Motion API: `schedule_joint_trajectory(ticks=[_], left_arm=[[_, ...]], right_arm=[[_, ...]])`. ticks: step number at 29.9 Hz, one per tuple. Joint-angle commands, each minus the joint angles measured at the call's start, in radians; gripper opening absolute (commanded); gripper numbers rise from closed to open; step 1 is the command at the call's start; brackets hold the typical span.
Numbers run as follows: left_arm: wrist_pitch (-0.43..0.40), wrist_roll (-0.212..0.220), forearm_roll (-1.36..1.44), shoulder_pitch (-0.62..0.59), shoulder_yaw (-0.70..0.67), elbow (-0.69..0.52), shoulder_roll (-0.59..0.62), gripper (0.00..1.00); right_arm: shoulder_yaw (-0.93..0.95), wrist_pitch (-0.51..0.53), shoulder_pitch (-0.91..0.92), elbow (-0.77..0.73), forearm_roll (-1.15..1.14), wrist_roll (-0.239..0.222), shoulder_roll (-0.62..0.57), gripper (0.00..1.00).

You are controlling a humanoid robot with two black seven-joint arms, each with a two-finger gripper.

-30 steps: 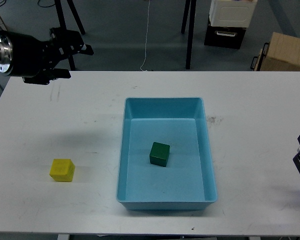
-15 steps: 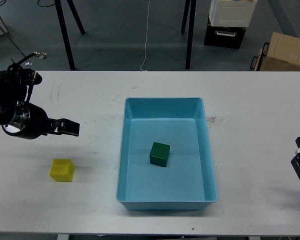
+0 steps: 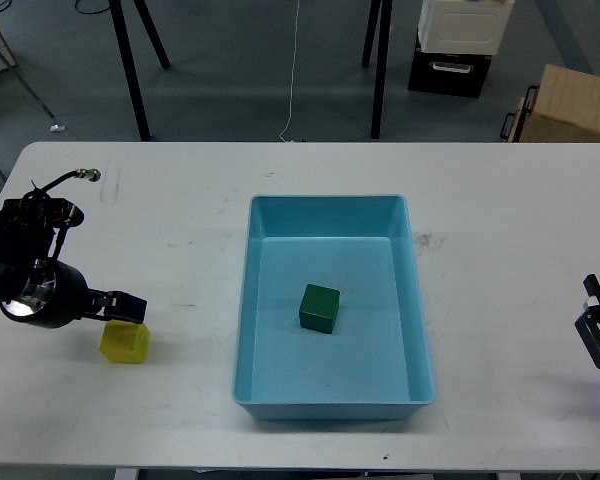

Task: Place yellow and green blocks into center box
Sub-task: 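Lower the left gripper and grasp the yellow cube, then lift the yellow cube and carry it over the green cube in the tub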

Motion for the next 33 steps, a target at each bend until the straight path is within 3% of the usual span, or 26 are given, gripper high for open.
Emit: schedule_joint_trajectory(ticks=[1, 11, 15, 23, 25, 28, 31, 33], left_arm=[[0.0, 0.0, 0.003, 0.043, -0.038, 0.016, -0.005, 1.0], [0.0, 0.005, 0.021, 0.107, -0.066, 0.039, -0.019, 1.0], [0.0, 0.005, 0.021, 0.13, -0.098, 0.045, -0.029, 0.94], [0.0, 0.041, 0.027, 0.137, -0.106, 0.047, -0.042, 0.26], [0.0, 0.044, 0.029, 0.137, -0.108, 0.044, -0.04, 0.23], [0.0, 0.061, 0.029, 0.134, -0.129, 0.041, -0.04, 0.02], [0.0, 0.072, 0.027, 0.103, -0.173, 0.033, -0.042, 0.0], [0.0, 0.071, 0.021, 0.019, -0.184, 0.035, -0.06, 0.0]], right_arm=[[-0.001, 0.0, 0.0, 0.002, 0.0, 0.0, 0.0, 0.98], [0.0, 0.0, 0.0, 0.002, -0.002, 0.0, -0.001, 0.98], [0.0, 0.0, -0.002, 0.0, -0.002, 0.0, -0.001, 0.98], [0.0, 0.002, 0.0, 0.0, -0.002, -0.001, -0.003, 0.98], [0.0, 0.002, 0.001, 0.002, -0.003, -0.001, -0.004, 0.98], [0.002, 0.002, 0.001, 0.0, -0.005, -0.001, -0.007, 0.98], [0.002, 0.002, 0.001, -0.001, -0.006, -0.001, -0.009, 0.98], [0.0, 0.002, 0.0, 0.0, -0.009, -0.001, -0.01, 0.98]])
